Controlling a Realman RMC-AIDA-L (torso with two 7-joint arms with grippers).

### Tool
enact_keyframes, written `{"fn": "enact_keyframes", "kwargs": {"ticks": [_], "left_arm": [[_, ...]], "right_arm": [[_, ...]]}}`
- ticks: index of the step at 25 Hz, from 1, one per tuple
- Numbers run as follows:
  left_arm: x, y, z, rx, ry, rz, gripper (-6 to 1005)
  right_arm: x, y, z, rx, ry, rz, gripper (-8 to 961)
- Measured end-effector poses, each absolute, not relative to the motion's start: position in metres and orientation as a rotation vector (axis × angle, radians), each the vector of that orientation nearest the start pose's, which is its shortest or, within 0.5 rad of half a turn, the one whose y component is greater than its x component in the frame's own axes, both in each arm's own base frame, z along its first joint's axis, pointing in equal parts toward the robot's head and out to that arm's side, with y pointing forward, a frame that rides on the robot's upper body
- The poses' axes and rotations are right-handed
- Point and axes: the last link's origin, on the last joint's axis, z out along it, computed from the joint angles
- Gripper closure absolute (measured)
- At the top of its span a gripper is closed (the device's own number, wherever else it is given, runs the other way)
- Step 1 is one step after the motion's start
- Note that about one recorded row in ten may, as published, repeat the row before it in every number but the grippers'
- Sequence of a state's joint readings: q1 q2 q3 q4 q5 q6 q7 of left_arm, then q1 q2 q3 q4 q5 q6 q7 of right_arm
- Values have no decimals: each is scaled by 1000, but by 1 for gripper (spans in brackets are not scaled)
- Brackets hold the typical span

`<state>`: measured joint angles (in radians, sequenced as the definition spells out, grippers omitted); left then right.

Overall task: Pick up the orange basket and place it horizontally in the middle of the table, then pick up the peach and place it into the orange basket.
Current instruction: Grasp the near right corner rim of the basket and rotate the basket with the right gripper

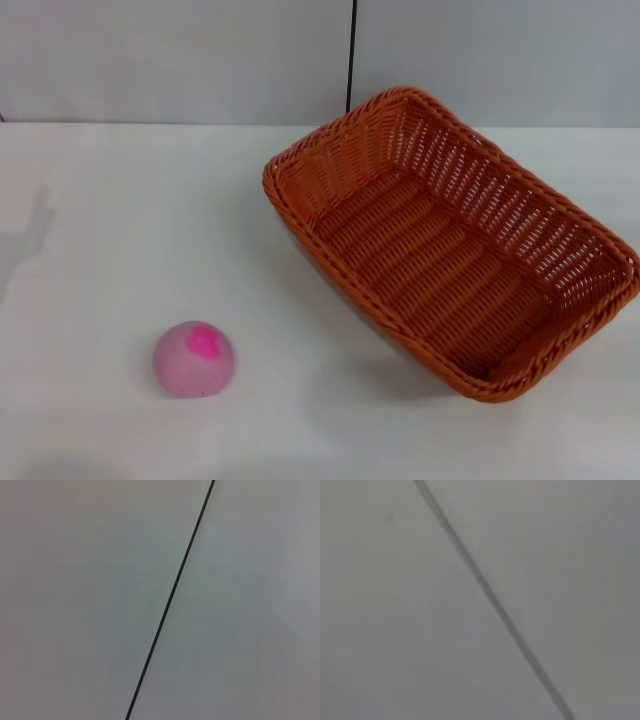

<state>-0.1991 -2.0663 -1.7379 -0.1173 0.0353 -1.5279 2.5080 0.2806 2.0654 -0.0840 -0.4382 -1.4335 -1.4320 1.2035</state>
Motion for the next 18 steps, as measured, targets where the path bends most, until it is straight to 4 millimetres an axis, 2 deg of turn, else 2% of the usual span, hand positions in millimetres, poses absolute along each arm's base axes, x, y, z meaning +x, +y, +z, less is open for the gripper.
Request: {"fn": "enact_keyframes", "kwargs": {"ticks": [3,6,9,12,15,18], "left_arm": [[-369,244,45,-1353,-670,-1079,200],[-369,244,45,-1352,-669,-1080,200],[-370,245,45,-1352,-672,-1078,200],[-370,245,45,-1352,-672,-1077,200],[-370,245,45,-1352,-672,-1077,201],[-370,245,45,-1351,-672,-1077,201]], "right_arm": [[373,279,141,-1570,893,1165,306],[349,291,172,-1774,955,1102,309],[325,303,194,-1939,1006,962,312],[294,325,218,-2061,1071,743,316],[265,347,230,-2169,1097,537,319],[238,370,223,-2303,1113,349,322]]}}
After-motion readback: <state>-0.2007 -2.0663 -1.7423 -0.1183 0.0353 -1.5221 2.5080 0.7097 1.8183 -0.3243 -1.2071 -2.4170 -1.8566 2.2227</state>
